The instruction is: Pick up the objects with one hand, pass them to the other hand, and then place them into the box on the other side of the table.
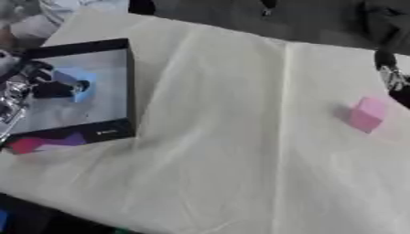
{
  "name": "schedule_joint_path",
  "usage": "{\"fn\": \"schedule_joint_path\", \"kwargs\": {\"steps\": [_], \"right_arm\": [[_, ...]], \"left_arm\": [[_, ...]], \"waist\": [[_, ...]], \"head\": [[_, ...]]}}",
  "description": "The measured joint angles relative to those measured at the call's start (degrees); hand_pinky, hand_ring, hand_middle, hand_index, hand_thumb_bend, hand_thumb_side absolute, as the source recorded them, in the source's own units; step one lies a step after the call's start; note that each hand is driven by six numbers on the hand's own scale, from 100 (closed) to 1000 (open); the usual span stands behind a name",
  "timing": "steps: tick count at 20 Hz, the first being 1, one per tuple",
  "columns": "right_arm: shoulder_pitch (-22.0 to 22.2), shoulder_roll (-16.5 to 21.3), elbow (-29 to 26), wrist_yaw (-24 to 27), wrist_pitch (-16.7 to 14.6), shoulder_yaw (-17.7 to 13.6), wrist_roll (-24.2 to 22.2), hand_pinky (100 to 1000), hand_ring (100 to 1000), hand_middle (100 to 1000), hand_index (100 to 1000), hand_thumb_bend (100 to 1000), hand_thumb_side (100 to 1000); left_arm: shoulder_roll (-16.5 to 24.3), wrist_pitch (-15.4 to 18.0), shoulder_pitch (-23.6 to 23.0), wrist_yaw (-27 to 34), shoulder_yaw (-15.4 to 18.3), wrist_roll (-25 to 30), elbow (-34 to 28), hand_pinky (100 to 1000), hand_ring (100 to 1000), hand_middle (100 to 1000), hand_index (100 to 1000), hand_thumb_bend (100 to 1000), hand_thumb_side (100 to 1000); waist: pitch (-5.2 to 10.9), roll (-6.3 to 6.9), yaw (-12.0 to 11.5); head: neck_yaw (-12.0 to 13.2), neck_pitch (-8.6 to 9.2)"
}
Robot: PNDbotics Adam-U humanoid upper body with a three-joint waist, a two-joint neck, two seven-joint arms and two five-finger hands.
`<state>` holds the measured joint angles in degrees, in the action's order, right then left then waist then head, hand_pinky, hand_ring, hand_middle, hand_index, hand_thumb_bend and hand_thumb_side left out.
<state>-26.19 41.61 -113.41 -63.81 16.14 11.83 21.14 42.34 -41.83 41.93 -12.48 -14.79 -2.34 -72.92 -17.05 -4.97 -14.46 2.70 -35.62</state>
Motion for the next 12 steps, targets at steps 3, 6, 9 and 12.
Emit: {"fn": "schedule_joint_path", "kwargs": {"steps": [3, 6, 9, 12], "right_arm": [[0.22, 0.02, 0.0, -0.02, 0.33, -0.49, 0.31, 773, 780, 754, 791, 381, 166], [0.52, 0.04, 0.0, -0.02, 0.61, -0.79, 0.54, 772, 778, 753, 790, 379, 164], [0.62, 0.05, 0.0, -0.05, 0.98, -1.2, 0.82, 771, 777, 753, 789, 377, 159], [1.08, 0.05, 0.0, -0.07, 1.74, -2.04, 1.12, 772, 775, 751, 787, 361, 156]], "left_arm": [[0.0, -0.46, 0.4, -4.41, 0.69, 1.27, 0.36, 982, 874, 787, 919, 783, 427], [0.0, -0.59, 0.42, -6.73, 1.18, 2.49, 0.31, 987, 878, 790, 928, 763, 415], [0.02, -0.71, 0.41, -7.52, 1.93, 3.22, -0.4, 961, 854, 771, 913, 481, 436], [0.05, -0.86, -0.23, -6.13, 4.0, 0.83, -4.87, 935, 830, 759, 896, 361, 623]], "waist": [[0.0, 0.01, 0.0], [0.0, 0.14, 0.0], [0.0, 0.29, 0.0], [0.0, 0.29, 0.0]], "head": [[-0.13, 0.0], [-0.29, 0.0], [-0.63, 0.0], [-3.04, -0.02]]}}
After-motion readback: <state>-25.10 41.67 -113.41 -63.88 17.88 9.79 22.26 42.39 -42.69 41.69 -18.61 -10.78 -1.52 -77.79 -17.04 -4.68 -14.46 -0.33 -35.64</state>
